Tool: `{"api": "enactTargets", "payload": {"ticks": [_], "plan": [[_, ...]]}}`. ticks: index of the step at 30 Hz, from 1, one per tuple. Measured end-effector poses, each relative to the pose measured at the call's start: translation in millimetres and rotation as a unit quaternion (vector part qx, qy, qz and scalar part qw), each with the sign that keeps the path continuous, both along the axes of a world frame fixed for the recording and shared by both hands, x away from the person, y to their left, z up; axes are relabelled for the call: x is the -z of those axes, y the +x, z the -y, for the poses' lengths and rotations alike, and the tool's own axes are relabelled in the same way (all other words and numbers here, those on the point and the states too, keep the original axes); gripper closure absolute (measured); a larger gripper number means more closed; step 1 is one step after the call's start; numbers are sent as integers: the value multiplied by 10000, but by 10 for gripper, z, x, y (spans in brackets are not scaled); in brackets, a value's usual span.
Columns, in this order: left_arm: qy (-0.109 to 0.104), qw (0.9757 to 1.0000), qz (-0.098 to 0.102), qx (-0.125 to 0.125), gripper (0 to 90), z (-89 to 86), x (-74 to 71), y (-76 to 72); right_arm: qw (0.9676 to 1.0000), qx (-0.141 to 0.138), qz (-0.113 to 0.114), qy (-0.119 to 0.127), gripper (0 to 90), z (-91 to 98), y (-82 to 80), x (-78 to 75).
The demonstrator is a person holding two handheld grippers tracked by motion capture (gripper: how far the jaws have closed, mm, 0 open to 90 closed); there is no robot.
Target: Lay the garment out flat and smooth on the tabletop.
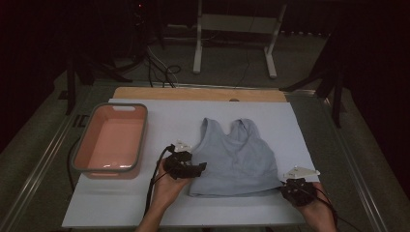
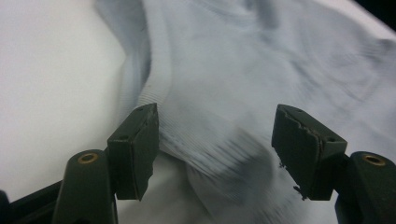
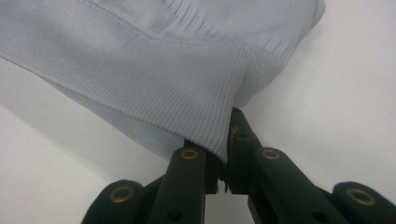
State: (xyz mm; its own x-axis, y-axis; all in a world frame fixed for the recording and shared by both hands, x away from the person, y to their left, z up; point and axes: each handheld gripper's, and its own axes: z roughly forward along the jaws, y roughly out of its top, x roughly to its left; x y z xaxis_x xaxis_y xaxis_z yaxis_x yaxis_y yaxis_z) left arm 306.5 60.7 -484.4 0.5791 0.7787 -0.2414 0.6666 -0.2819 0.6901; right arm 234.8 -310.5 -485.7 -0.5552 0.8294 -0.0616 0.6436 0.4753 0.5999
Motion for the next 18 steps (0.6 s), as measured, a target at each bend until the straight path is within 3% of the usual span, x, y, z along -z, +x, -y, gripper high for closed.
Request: {"api": "enactTargets", "payload": {"ticks": [3,6,8,9,11,12,15,18], "plan": [[159,9996,-127,-176,427,17,58,45,10000,-22,-10,0,857,3,1,3],[200,9993,-215,-220,625,4,73,61,10000,-56,-26,-15,850,-5,-3,12],[278,9991,-247,-206,625,-17,85,65,10000,-39,-36,-14,847,-17,-6,19],[343,9990,-226,-181,815,-14,89,61,9999,-133,-65,-54,833,-49,-13,28],[343,9990,-226,-181,841,-14,89,61,9998,-168,-56,-62,833,-57,-13,29],[467,9987,-178,-93,867,-20,94,50,9997,-221,-76,-74,776,-75,-19,28],[371,9990,-99,-242,874,-102,72,26,9995,-289,-89,24,638,-72,-24,30],[376,9989,-95,-254,876,-128,65,22,9994,-322,-100,78,589,-69,-24,29]]}}
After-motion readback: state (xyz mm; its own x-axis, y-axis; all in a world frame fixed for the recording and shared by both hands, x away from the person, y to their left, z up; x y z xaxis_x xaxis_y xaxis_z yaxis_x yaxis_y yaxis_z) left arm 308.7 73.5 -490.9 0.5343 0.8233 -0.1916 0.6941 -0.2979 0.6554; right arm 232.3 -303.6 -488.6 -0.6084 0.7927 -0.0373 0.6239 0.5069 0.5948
